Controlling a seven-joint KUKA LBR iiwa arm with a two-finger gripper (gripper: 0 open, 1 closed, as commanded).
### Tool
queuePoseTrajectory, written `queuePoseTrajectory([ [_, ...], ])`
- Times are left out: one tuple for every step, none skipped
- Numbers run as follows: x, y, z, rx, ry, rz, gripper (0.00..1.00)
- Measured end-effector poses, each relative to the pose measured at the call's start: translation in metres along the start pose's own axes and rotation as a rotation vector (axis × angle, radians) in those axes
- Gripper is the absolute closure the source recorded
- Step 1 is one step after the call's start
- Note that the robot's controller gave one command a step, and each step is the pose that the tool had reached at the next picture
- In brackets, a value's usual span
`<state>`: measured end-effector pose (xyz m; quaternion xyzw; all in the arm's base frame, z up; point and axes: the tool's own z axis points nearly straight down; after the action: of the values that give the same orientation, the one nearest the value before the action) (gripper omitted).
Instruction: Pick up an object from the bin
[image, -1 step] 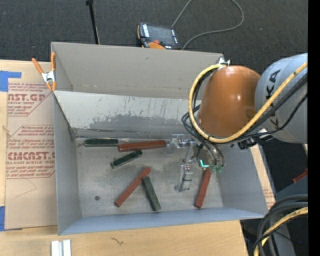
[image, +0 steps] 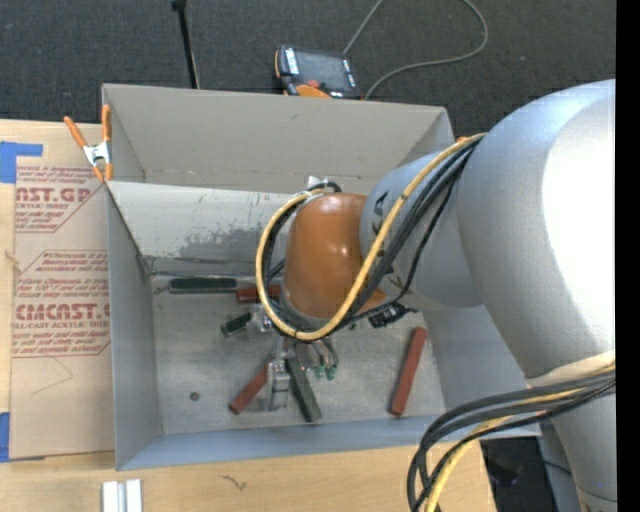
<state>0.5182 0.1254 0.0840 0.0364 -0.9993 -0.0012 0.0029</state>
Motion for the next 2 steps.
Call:
queuePoseTrajectory([
  [0.0353,-0.0101,0.0125,0.002,-0.02,-0.278,0.0],
  [0.0387,-0.0104,0.0144,0.002,-0.007,-0.278,1.0],
])
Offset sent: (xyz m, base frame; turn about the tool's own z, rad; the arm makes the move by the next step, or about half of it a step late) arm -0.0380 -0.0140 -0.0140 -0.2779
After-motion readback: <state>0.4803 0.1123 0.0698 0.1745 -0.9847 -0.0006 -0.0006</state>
